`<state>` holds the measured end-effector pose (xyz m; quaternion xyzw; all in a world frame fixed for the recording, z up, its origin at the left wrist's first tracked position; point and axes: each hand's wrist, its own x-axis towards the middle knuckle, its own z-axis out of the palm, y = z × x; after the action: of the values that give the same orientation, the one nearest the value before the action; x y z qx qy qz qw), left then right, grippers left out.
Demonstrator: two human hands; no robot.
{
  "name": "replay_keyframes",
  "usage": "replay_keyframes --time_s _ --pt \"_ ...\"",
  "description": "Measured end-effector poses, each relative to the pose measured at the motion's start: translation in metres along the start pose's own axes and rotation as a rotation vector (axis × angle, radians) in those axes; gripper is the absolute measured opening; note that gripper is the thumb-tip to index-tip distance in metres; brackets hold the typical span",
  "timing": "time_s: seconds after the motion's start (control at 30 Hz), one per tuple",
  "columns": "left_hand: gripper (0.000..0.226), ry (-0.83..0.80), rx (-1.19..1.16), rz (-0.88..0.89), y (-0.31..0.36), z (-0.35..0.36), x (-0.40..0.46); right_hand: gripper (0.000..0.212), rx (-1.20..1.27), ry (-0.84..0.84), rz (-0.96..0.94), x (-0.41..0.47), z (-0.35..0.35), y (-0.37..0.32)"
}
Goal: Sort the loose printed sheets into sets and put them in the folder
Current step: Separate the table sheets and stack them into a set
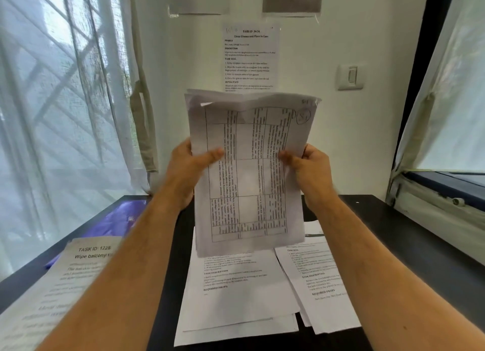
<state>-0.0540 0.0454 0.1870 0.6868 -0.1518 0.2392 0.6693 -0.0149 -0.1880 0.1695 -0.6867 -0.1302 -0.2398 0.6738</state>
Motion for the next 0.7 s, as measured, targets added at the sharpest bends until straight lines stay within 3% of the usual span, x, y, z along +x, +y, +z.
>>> replay_keyframes --time_s 0.1,0.2,0.37,0.53,0.7 --pt "0.029 0.005 0.043 -0.094 -0.019 0.002 -0.012 0.022 -0.043 -0.083 0.019 -0.006 -0.003 0.004" --pt "0.006 0.140 0.055 -0.020 -0.021 0.008 -0.013 0.029 0.041 -0.201 0.028 -0.012 -0.006 0.001" --pt "0.010 0.209 0.105 0.067 -0.025 0.014 -0.021 0.019 0.027 -0.220 0.036 -0.029 -0.005 0.012" --pt "0.018 0.118 0.126 -0.125 -0.076 0.012 -0.053 0.021 -0.124 -0.220 0.211 -0.058 -0.002 0.058" --pt "0.012 0.120 0.112 -0.120 -0.076 0.018 -0.062 0.017 -0.144 -0.190 0.214 -0.062 0.000 0.061"
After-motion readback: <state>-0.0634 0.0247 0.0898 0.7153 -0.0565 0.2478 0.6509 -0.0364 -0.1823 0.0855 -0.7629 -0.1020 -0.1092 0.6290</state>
